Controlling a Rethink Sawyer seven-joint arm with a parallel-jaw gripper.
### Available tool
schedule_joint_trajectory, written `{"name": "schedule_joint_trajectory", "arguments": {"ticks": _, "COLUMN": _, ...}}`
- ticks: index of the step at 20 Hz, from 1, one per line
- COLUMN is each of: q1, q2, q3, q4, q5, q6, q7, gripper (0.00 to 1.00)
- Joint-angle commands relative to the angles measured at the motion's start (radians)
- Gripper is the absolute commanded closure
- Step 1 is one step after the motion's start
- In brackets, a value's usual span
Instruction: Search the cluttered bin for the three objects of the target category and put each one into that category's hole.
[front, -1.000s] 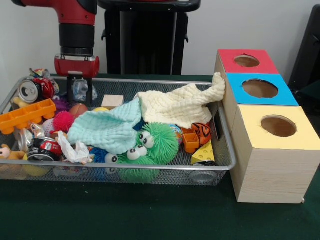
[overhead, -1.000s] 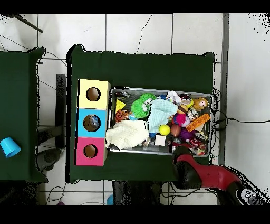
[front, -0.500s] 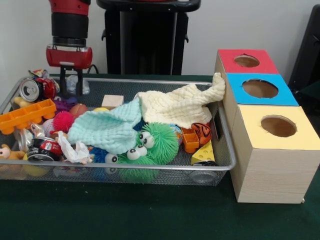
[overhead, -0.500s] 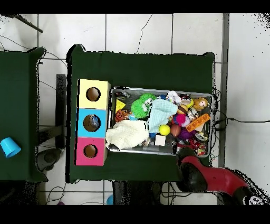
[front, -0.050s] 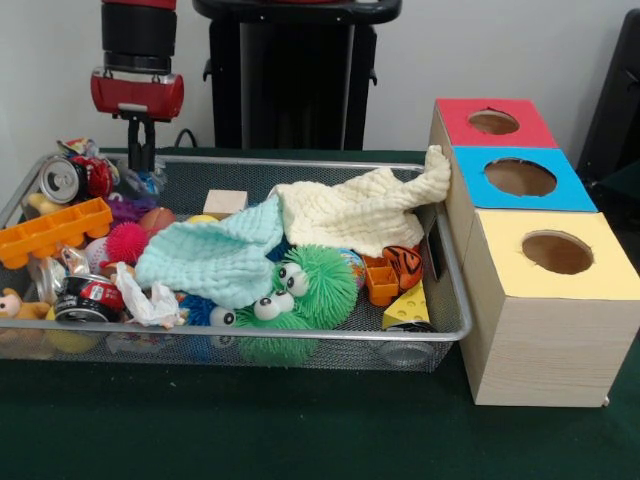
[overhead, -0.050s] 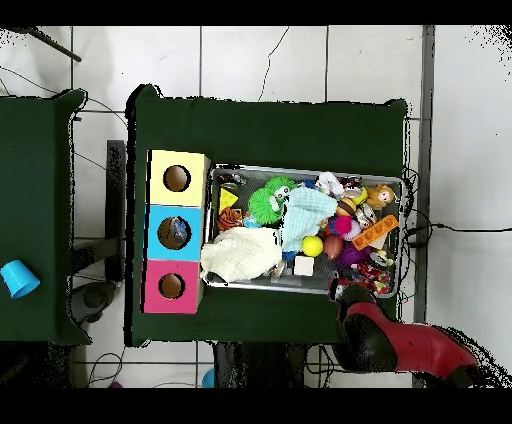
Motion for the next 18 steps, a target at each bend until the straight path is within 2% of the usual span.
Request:
{"name": "schedule_joint_trajectory", "arguments": {"ticks": 1, "q1": -0.015, "q2": 0.025, "q3": 0.023, "q4": 0.068, "q5": -0.01, "q6": 0.196, "q7": -0.002, "gripper": 1.0}}
{"name": "schedule_joint_trajectory", "arguments": {"ticks": 7, "q1": 0.0, "q2": 0.042, "q3": 0.007, "q4": 0.054, "q5": -0.014, "q6": 0.173, "q7": 0.023, "gripper": 1.0}}
{"name": "schedule_joint_trajectory", "arguments": {"ticks": 8, "q1": 0.001, "q2": 0.043, "q3": 0.006, "q4": 0.054, "q5": -0.015, "q6": 0.169, "q7": 0.025, "gripper": 0.0}}
{"name": "schedule_joint_trajectory", "arguments": {"ticks": 18, "q1": 0.0, "q2": 0.047, "q3": 0.012, "q4": 0.052, "q5": -0.02, "q6": 0.17, "q7": 0.018, "gripper": 0.0}}
